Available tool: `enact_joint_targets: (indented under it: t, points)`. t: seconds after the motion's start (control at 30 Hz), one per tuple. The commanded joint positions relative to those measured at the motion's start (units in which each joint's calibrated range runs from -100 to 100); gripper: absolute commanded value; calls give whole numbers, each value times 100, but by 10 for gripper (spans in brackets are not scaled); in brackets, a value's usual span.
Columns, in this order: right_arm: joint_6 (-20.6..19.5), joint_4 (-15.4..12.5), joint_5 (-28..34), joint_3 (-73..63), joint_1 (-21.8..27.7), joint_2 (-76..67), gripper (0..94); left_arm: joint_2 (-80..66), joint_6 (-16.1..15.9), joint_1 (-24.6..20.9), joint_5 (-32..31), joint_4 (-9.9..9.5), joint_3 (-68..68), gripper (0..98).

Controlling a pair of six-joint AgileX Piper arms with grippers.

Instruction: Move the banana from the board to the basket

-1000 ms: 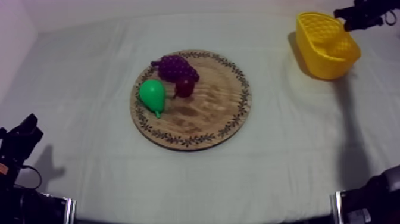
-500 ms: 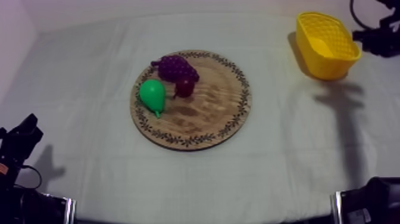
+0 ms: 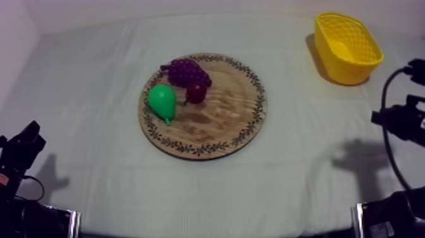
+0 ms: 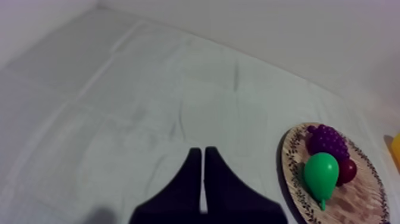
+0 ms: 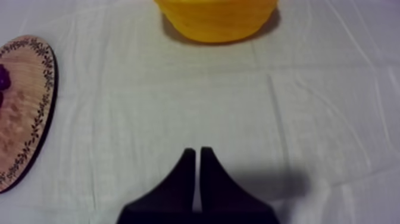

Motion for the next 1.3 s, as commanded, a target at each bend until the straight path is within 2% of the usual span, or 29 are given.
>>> enact_joint_targets:
  t: [0.0,0.27,0.57,0.8,0.87,1.0,1.07,1.27]
  points:
    - [128,-75,149,404,40,-1081,6,-3,0,-3,2,-1,3,1]
    - [256,-170,620,996,160,-2613,6,-3,0,-3,2,-1,3,1]
    - [307,-366,660,1227,299,-3351,6,-3,0,-3,2,-1,3,1]
    - [348,-408,767,1224,280,-3622,6,-3,0,-3,2,-1,3,1]
    - [511,-408,616,1274,289,-3637,6,-3,0,-3,2,-1,3,1]
    - [1161,-419,181,1360,295,-3647,6,-3,0,-3,2,-1,3,1]
    - [1363,-421,110,1374,296,-3649,6,-3,0,-3,2,-1,3,1]
    - [1381,-422,49,1386,296,-3651,6,-3,0,-3,2,-1,3,1]
